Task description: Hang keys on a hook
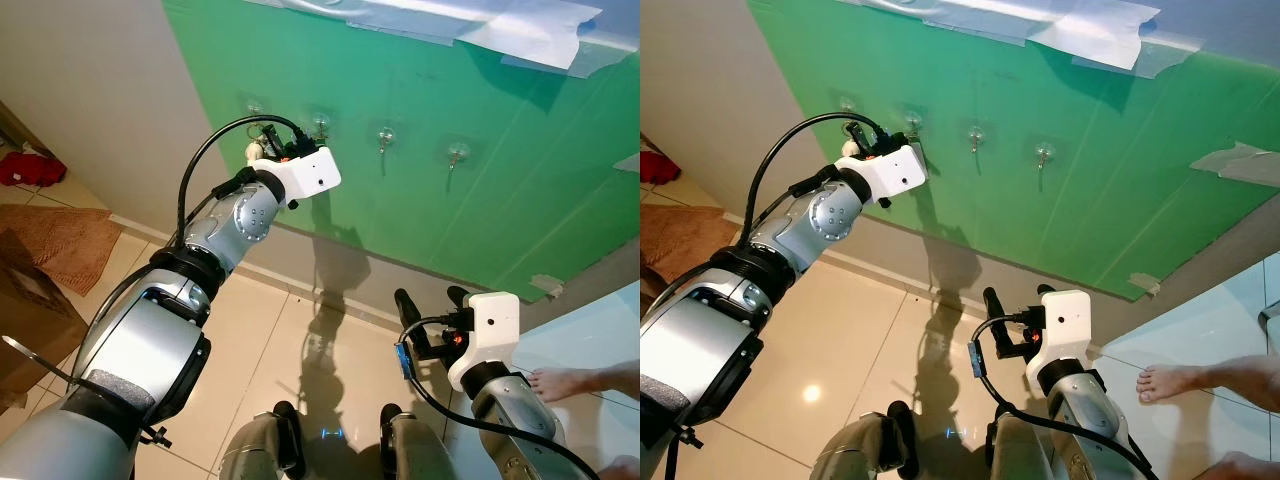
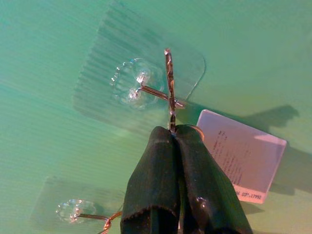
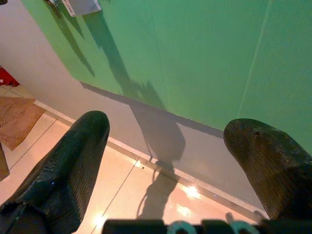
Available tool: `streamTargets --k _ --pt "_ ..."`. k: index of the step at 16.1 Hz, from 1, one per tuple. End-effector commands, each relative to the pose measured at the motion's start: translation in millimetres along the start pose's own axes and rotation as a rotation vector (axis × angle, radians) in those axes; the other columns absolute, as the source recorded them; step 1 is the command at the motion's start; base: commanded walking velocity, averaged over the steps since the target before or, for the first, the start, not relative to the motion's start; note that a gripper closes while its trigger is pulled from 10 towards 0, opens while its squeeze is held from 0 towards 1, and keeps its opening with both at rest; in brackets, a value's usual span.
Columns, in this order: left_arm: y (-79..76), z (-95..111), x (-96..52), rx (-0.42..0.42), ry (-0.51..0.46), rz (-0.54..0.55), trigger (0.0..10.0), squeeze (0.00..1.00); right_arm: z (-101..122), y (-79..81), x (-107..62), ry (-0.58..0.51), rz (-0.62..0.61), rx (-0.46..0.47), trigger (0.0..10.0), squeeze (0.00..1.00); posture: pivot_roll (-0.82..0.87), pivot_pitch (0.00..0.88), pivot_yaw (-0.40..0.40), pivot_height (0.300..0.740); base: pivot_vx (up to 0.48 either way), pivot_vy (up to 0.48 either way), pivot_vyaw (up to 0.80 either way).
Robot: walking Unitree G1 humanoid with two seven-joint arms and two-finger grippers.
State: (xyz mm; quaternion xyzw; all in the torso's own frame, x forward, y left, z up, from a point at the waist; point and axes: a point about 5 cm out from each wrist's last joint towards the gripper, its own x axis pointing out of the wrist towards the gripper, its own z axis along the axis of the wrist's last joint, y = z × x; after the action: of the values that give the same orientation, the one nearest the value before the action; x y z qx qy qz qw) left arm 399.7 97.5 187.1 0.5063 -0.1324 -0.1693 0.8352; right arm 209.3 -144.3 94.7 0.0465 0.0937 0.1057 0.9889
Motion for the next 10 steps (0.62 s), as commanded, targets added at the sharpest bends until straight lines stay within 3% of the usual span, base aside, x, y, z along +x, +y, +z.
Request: streamTargets --k 1,5,10 --pt "-4.7 4 1.4 -0.002 -0.013 -0.015 9.9 0.0 -3 0.1 -1.7 0.019 -0.002 0.002 10.0 0.0 -0.32 0.23 0.06 0.74 0.0 0.0 0.0" --pt "9.7 5 2.1 -0.049 -0.019 0.1 10.0 0.0 -3 0.0 -2.1 0.019 -0.001 0.0 10.0 0.0 -0.32 0.227 0.058 0.74 0.0 0.0 0.0" --pt "24.4 -3 -1.2 -0.238 0.017 0.242 10.0 0.0 -3 -0.2 -3.3 0.021 -0.001 -0.001 10.0 0.0 -0.32 0.225 0.056 0.74 0.0 0.0 0.0"
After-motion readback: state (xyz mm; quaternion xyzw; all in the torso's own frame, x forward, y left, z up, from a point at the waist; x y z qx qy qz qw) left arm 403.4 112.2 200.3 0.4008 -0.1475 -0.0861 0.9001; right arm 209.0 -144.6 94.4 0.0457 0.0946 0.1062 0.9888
